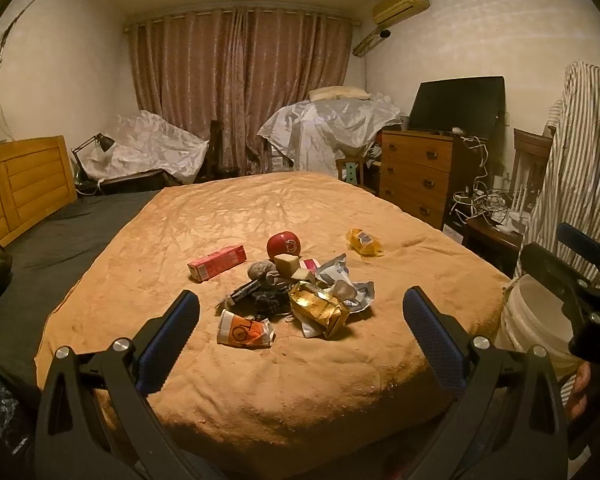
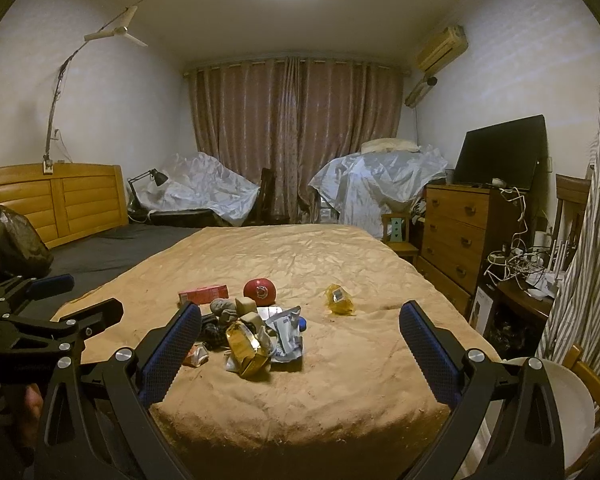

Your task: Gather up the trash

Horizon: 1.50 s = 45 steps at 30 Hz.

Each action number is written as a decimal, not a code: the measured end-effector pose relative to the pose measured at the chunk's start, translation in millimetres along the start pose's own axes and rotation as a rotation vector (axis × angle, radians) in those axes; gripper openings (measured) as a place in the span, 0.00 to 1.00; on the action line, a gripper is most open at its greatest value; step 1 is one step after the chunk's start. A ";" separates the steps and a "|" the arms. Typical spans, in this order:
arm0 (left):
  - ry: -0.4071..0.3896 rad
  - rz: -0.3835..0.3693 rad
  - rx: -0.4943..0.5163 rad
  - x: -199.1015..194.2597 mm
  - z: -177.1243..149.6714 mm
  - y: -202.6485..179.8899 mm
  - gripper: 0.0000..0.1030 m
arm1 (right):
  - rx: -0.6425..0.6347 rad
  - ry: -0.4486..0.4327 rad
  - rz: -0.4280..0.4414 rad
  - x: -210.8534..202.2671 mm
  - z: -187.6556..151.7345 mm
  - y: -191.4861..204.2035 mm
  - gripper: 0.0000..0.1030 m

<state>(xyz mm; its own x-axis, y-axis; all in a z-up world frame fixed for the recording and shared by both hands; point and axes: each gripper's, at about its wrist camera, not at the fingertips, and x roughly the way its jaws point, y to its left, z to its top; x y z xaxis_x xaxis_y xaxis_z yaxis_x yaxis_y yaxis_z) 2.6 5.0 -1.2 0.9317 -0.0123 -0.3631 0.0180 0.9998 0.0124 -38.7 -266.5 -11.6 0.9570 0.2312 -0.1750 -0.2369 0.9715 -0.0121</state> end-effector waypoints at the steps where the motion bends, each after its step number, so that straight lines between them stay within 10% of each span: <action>1: -0.001 -0.001 -0.007 0.0 -0.1 1.2 0.95 | 0.000 0.000 0.000 0.2 0.0 0.2 0.96; 45: 0.014 -0.004 -0.002 1.6 -9.8 0.9 0.95 | 0.000 0.008 0.012 0.8 -5.1 5.2 0.96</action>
<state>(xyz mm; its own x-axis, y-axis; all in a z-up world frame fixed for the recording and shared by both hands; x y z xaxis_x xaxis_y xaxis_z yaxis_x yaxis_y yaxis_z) 0.6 6.1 -10.8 0.9266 -0.0165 -0.3758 0.0214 0.9997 0.0089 -40.1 -261.5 -16.8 0.9529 0.2420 -0.1827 -0.2480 0.9687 -0.0102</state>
